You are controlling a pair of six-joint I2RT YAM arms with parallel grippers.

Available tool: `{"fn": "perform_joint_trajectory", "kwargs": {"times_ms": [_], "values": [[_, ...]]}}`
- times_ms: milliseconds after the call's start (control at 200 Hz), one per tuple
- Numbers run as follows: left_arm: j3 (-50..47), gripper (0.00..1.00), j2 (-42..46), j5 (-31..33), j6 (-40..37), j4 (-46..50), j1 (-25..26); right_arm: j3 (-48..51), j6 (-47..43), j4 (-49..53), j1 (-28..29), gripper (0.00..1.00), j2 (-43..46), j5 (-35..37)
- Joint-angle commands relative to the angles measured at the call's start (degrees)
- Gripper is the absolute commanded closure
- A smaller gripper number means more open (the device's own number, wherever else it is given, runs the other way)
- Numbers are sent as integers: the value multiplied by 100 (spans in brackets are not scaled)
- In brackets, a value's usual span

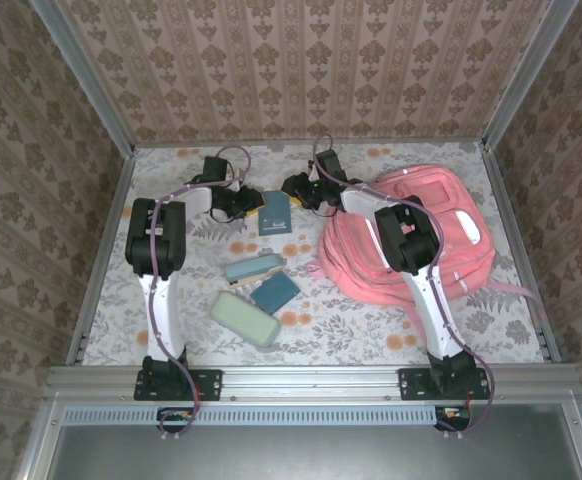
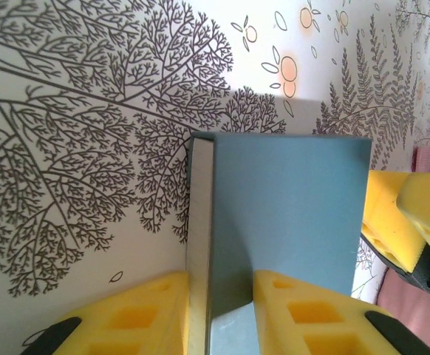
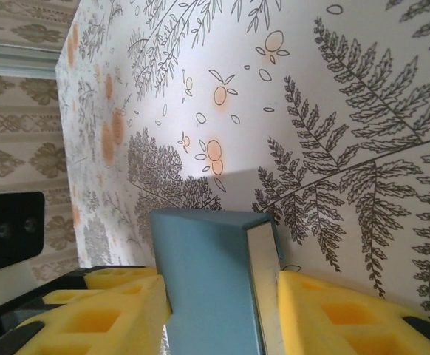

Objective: Pack the student bag

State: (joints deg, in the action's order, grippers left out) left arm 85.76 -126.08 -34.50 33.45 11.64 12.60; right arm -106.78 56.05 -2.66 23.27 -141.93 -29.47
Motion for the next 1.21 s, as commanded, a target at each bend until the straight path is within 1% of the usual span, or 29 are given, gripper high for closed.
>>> {"fn": "perform_joint_trajectory", "kwargs": {"times_ms": [0,90,235,385,455,530,645,685,720,745,815,910,990,1140,1200], "values": [[-73,72,-259,-197,3,-21,95,201,459,-809,179,58,15,-922],[-78,72,-250,-197,8,-21,89,292,656,-1088,161,60,64,-1100],[-77,72,-240,-197,17,-22,76,385,655,-1205,158,63,171,-1238],[-84,72,-250,-194,29,-19,50,600,915,-1814,143,64,245,-1513],[-83,72,-259,-197,30,-22,41,623,940,-1854,143,64,253,-1605],[-77,72,-276,-197,43,-21,32,688,964,-2009,153,68,284,-1740],[-82,72,-290,-197,43,-22,14,797,1004,-2216,152,66,332,-1911],[-77,72,-294,-197,47,-34,7,799,943,-2070,152,63,348,-1898],[-77,72,-294,-197,55,-37,-2,803,793,-1832,157,63,375,-1843],[-81,72,-294,-197,56,-43,-4,795,591,-1595,167,63,404,-1778],[-88,72,-290,-197,65,-48,-3,642,-71,-529,197,62,461,-1493],[-90,72,-274,-197,56,-46,-3,613,-770,227,255,60,581,-1133],[-97,72,-260,-197,56,-41,-12,638,-1138,557,292,61,690,-932],[-146,72,-216,-197,87,-99,-4,532,-1259,867,347,67,703,-738],[-174,72,-183,-197,91,-118,6,440,-1272,1007,363,67,684,-647]]}}
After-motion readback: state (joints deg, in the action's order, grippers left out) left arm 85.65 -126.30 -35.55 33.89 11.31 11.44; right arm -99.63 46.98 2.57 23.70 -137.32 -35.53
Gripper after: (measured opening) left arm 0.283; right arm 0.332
